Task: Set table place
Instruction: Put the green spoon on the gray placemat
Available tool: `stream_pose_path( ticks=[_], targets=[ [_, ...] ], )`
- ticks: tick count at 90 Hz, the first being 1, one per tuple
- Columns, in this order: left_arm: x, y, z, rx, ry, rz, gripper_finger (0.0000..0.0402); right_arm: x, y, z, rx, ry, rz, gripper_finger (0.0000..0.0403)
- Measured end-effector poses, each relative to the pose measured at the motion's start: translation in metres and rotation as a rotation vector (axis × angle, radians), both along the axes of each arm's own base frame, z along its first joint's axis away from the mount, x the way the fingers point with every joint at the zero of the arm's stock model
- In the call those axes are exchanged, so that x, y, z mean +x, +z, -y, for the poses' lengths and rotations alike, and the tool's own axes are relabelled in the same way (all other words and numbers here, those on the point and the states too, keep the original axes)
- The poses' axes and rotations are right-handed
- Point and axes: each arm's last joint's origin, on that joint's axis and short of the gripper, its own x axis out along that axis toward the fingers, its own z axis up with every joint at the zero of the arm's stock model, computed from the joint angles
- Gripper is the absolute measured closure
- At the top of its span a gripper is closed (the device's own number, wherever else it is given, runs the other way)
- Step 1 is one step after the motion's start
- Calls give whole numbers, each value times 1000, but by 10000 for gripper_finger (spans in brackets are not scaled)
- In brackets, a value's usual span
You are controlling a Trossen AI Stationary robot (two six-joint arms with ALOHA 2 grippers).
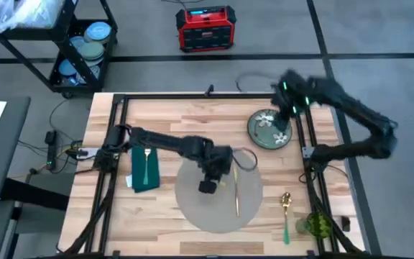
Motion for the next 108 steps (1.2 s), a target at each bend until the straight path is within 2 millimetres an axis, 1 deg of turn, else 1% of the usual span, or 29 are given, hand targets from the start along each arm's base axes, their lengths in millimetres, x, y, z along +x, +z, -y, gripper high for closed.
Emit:
stream_pose_path(
  ticks=[6,10,16,23,28,32,38,47,52,57,63,68,76,87,95,103,108],
  targets=[
    [-6,14,-5,15,38,13,401,-17,-25,-26,94,-100,34,290],
    [-10,24,-5,34,59,42,401,-26,-36,-44,152,-176,90,290],
    [-14,37,-5,66,80,83,401,-37,-45,-69,246,-270,227,290],
    [-18,50,-3,68,73,134,401,-48,-53,-90,313,-371,369,290],
    [-22,59,-1,66,68,163,401,-51,-60,-103,338,-433,438,290],
    [-25,65,-1,69,58,174,401,-51,-66,-112,345,-457,459,292],
    [-32,74,0,75,44,187,401,-49,-78,-130,344,-441,393,296],
    [-42,83,-1,86,29,174,401,-47,-95,-154,298,-399,185,305],
    [-46,86,-4,95,26,163,401,-49,-98,-165,243,-359,62,310],
    [-50,87,-7,106,15,144,401,-53,-95,-172,175,-293,-52,315],
    [-54,88,-10,119,1,127,401,-58,-88,-179,83,-174,-194,319],
    [-55,88,-13,120,5,118,401,-61,-81,-183,30,-81,-252,320],
    [-55,88,-16,118,19,113,401,-61,-72,-188,16,40,-236,319],
    [-54,88,-18,116,30,118,401,-59,-71,-190,77,97,-166,302],
    [-54,88,-19,108,50,114,401,-54,-79,-193,119,115,-122,275],
    [-54,88,-23,105,66,112,401,-47,-91,-197,163,114,-84,239],
    [-54,88,-24,105,71,111,401,-45,-101,-196,165,103,-108,219]
  ],
)
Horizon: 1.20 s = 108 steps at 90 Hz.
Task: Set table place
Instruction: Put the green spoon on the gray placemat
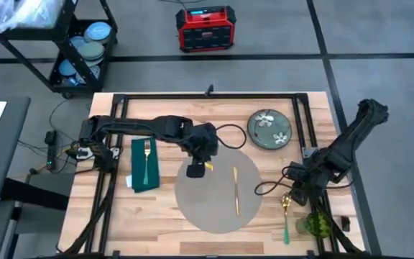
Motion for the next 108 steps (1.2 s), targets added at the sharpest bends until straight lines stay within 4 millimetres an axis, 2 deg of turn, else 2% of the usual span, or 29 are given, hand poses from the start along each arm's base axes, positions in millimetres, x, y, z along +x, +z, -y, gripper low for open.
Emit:
stream_pose_path(
  ticks=[15,28,48,71,91,108],
  targets=[
    [0,0,-4,1,12,-4,401,-2,-23,6,-53,-46,-92,190],
    [-1,0,-4,1,11,-7,401,-3,-32,9,-63,-53,-99,193],
    [-2,-1,-3,-2,13,-21,401,0,-55,6,20,-90,-39,200],
    [-2,-1,-3,1,7,-22,402,-4,-60,9,-22,-94,-82,200],
    [-3,-2,-3,0,8,-40,402,-1,-80,2,17,-86,-48,200],
    [-3,-2,-3,7,-5,-40,402,2,-85,0,-4,-84,-66,201]
  ],
)
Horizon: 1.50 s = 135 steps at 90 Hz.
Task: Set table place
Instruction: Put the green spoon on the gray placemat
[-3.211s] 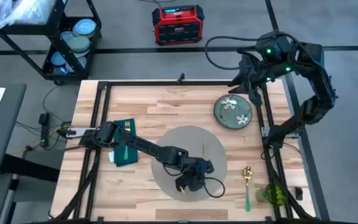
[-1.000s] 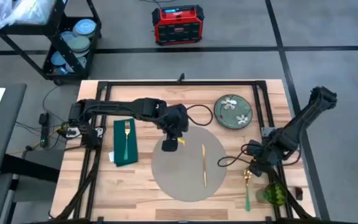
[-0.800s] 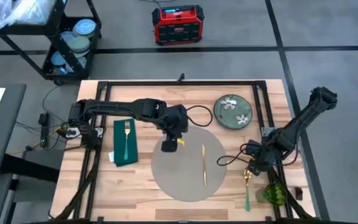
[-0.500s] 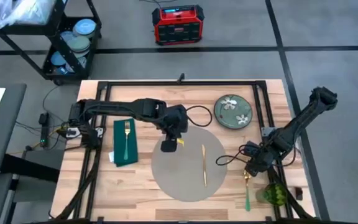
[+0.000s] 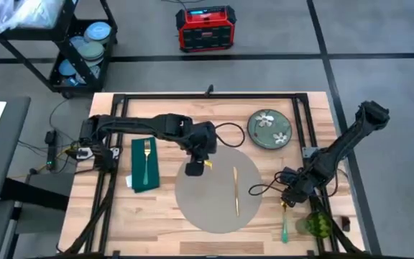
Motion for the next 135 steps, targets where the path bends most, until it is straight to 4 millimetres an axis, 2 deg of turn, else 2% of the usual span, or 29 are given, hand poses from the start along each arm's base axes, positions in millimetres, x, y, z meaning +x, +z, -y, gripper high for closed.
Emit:
stream_pose_path(
  ticks=[8,15,22,33,38,67,96,108,135],
  targets=[
    [0,0,0,4,-9,-1,402,0,-1,-1,-5,9,-5,207],
    [0,0,0,5,-9,-1,402,-1,-1,-1,-6,15,-8,230],
    [0,0,0,5,-9,-2,402,-2,-1,-1,-13,19,-15,276],
    [-1,0,0,3,-5,-6,402,-1,-1,-3,5,49,3,372],
    [-1,-1,0,2,-5,-8,402,0,0,-5,19,58,14,390],
    [-1,-1,0,10,-18,-7,402,3,1,-6,36,47,46,402],
    [-1,-3,0,15,-27,-17,402,22,8,5,14,9,132,402],
    [-4,-20,0,9,-21,-74,402,34,13,16,-16,8,167,402],
    [-14,-74,9,-31,46,-177,402,58,20,41,-17,11,288,402]
  ],
)
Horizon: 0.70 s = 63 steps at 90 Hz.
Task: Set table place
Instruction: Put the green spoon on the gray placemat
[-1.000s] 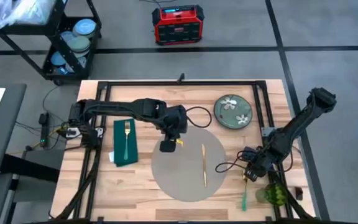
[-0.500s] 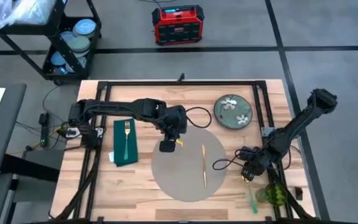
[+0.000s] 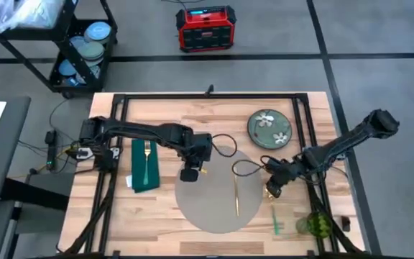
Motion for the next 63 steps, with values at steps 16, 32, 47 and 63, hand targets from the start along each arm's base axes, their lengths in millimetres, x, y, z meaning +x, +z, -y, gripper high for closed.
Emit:
stream_pose_path(
  ticks=[16,32,47,63],
  targets=[
    [-5,-22,7,-13,19,-16,402,13,5,15,10,-10,96,402],
    [-8,-37,10,-24,45,-19,402,23,12,30,2,-31,195,403],
    [-10,-42,10,-31,69,-21,402,35,11,49,12,-45,261,403],
    [-8,-42,10,-32,69,-7,402,51,0,64,56,-8,290,403]
  ],
)
